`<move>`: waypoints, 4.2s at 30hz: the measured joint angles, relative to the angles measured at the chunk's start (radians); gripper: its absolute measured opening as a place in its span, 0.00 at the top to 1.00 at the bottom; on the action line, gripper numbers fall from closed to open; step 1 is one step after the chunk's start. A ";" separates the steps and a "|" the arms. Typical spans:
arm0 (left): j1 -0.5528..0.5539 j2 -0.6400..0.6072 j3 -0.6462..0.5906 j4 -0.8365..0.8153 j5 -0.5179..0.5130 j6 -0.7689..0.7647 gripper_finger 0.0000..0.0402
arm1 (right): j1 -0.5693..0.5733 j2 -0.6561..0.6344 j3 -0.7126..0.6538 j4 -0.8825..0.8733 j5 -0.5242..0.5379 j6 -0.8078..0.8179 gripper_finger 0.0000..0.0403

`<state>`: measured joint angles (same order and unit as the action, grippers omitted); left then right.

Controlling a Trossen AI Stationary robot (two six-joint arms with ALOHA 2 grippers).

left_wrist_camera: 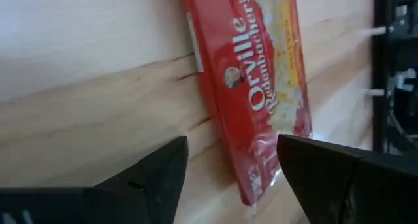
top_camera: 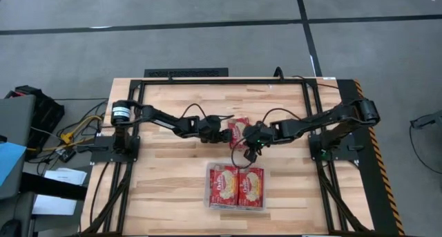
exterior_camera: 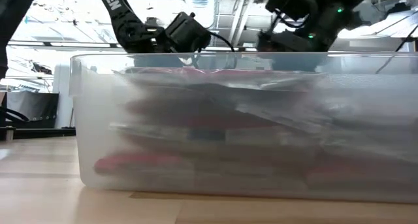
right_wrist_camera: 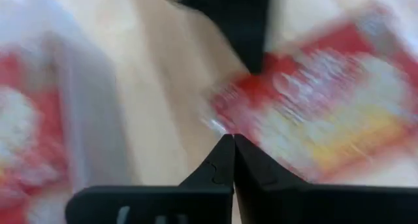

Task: Sort popcorn bags into baskets
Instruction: Put the red popcorn bag into the white bin

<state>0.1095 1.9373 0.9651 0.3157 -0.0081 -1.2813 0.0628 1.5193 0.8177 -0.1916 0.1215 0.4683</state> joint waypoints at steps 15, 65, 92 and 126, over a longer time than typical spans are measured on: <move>0.006 0.034 0.001 0.085 -0.013 0.011 0.42 | -0.047 0.103 -0.109 0.037 0.026 -0.020 0.95; -0.602 -0.129 0.199 0.011 -0.699 -0.193 0.97 | 0.255 -0.639 -0.038 -0.459 0.369 0.377 0.95; -0.617 0.228 0.761 -0.510 -0.601 -0.525 0.95 | 0.496 -0.637 -0.037 -0.522 0.412 0.389 0.92; -0.573 0.219 0.761 -0.369 -0.386 -0.430 0.31 | 0.527 -0.636 -0.037 -0.493 0.405 0.389 0.93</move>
<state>-0.4630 2.1565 1.7260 -0.0538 -0.3936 -1.7113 0.5900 0.8834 0.7803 -0.6842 0.5260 0.8573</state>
